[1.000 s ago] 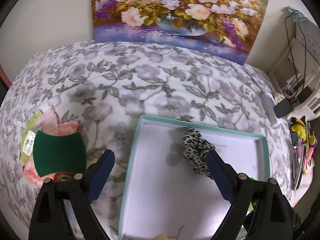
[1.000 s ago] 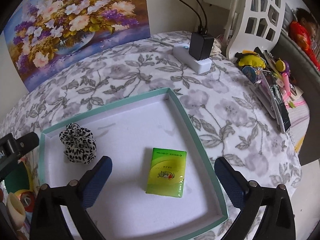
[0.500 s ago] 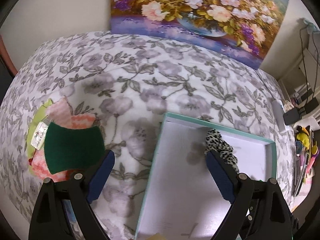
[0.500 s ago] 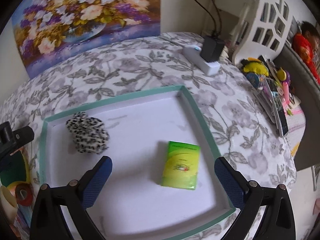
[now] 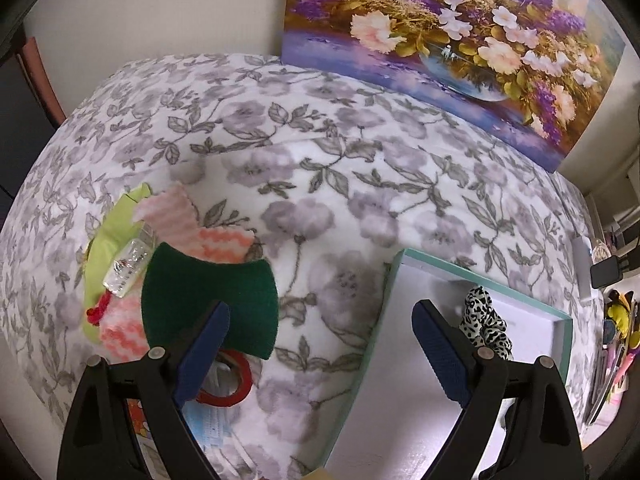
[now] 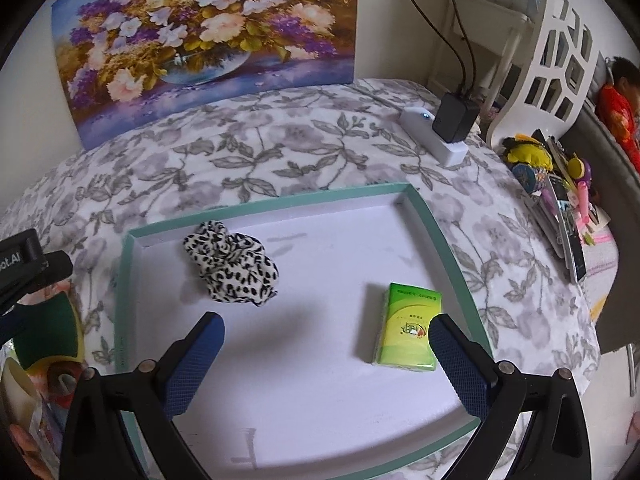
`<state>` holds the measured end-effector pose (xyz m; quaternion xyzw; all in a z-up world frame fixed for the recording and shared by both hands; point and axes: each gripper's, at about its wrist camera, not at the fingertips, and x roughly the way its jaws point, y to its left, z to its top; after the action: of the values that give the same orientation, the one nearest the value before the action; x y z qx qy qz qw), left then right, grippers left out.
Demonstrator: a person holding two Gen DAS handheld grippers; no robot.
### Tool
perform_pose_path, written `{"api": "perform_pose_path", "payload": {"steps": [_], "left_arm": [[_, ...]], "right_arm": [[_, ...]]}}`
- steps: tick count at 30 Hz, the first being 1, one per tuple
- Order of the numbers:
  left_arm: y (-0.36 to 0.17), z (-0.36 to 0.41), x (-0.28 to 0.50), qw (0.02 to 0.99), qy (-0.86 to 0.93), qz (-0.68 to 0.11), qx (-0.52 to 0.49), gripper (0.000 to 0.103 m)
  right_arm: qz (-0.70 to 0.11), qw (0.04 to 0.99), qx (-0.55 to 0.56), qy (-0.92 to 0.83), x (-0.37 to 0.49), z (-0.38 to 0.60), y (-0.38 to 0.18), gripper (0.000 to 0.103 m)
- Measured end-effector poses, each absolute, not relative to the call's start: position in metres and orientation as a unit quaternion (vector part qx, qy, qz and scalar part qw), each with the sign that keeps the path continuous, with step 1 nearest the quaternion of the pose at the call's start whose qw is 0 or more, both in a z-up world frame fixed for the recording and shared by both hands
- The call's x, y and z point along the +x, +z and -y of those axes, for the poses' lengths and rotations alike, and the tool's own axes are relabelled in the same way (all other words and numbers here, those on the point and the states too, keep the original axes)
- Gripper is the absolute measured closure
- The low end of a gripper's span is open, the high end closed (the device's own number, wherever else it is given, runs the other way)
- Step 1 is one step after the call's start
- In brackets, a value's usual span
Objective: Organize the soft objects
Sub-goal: 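Withdraw both open tools from the tray back toward the pile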
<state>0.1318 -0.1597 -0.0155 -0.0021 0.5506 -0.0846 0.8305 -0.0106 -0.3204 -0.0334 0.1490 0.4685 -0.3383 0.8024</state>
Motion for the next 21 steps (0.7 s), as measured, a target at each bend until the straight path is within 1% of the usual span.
{"api": "perform_pose_path", "payload": {"steps": [5,9,14,21], "left_arm": [[-0.017,0.160,0.130,0.826,-0.090,-0.557,0.008,0.010],[-0.010,0.145,0.130,0.827,-0.090,-0.555,0.007,0.010],[0.009,0.103,0.133,0.841,-0.052,-0.538,0.011,0.010],[0.019,0.035,0.133,0.846,-0.022,-0.533,-0.008,0.010]], "right_arm": [[-0.476,0.798,0.153,-0.336,-0.010,0.321,-0.037,0.000],[-0.481,0.796,0.153,-0.334,-0.010,0.319,-0.039,0.000],[-0.484,0.805,0.152,-0.307,-0.004,0.304,-0.038,0.000],[-0.482,0.825,0.161,-0.247,0.007,0.266,-0.033,0.000]]}}
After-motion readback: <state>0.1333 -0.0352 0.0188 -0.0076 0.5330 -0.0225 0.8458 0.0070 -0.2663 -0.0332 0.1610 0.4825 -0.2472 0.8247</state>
